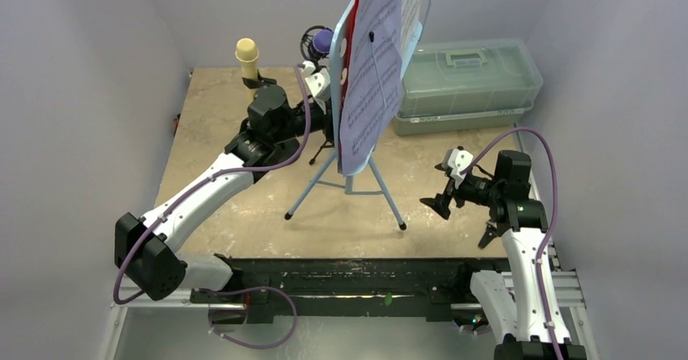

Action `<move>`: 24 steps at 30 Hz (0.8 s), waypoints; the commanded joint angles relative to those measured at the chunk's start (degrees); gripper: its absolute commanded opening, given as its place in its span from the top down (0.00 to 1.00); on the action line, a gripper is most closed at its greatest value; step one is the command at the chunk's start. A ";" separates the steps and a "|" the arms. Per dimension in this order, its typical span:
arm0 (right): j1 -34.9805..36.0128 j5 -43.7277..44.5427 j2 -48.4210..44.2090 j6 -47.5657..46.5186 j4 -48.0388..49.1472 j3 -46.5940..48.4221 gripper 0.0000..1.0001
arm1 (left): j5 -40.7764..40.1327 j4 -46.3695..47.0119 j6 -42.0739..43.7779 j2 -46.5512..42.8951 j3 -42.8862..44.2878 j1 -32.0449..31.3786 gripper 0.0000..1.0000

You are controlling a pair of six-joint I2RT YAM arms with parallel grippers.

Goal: Pack up the instrument practice props
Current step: Pick up the music stand from the center of the board.

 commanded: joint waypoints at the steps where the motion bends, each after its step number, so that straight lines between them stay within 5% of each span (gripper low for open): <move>1: -0.17 -0.78 -0.43 -0.21 0.60 0.76 0.01 | 0.51 11.88 -3.65 -9.83 3.63 0.01 1.00; 10: -0.18 -0.75 -0.45 -0.21 0.67 0.68 0.01 | -0.97 11.73 -2.87 -13.85 3.19 0.04 1.00; 24: -0.19 -0.76 0.01 -0.12 0.77 0.68 0.01 | -4.07 -6.76 2.33 -22.98 5.58 -0.01 1.00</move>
